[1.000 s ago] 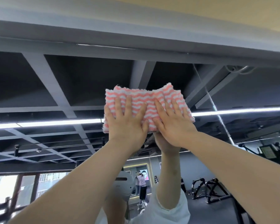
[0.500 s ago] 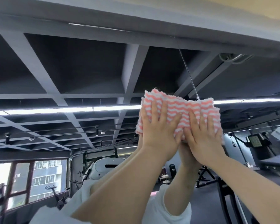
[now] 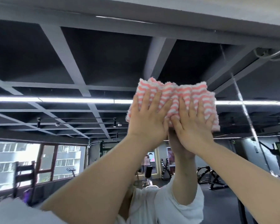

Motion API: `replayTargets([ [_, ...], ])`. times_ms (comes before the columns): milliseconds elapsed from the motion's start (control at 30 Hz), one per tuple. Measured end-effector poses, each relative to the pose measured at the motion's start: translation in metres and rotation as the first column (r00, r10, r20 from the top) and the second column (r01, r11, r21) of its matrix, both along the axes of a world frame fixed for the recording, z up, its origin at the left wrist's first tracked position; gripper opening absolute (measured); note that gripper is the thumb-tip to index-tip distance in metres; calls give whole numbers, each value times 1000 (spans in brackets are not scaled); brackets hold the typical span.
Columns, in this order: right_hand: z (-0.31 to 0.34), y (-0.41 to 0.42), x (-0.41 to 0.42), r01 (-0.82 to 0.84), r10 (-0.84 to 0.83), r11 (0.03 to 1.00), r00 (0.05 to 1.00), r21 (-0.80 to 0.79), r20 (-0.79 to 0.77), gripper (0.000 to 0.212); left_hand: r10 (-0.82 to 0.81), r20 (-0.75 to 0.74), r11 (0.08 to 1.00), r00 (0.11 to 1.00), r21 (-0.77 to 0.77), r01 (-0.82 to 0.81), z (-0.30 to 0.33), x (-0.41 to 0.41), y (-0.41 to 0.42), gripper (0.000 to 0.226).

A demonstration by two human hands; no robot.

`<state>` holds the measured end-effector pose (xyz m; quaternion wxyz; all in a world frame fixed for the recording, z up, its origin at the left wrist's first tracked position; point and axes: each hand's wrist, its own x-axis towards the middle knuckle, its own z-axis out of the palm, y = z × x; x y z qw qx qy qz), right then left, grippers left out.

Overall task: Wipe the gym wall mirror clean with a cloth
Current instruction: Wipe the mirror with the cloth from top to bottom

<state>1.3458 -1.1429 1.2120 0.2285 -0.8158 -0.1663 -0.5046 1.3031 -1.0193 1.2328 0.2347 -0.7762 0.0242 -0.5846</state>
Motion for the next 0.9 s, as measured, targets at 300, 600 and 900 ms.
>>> replayTargets([
  [300,19,126,-58,4,51,970,974,-243,220,61,11,178,992,984,-128,12,-10,-62,138,56],
  [600,-53,203,-81,-39,209,923,887,-383,413,61,11,179,986,984,-167,19,-101,-99,220,58],
  [900,-161,219,-95,26,279,786,876,-617,393,63,80,16,985,997,-157,-76,-232,-132,256,62],
])
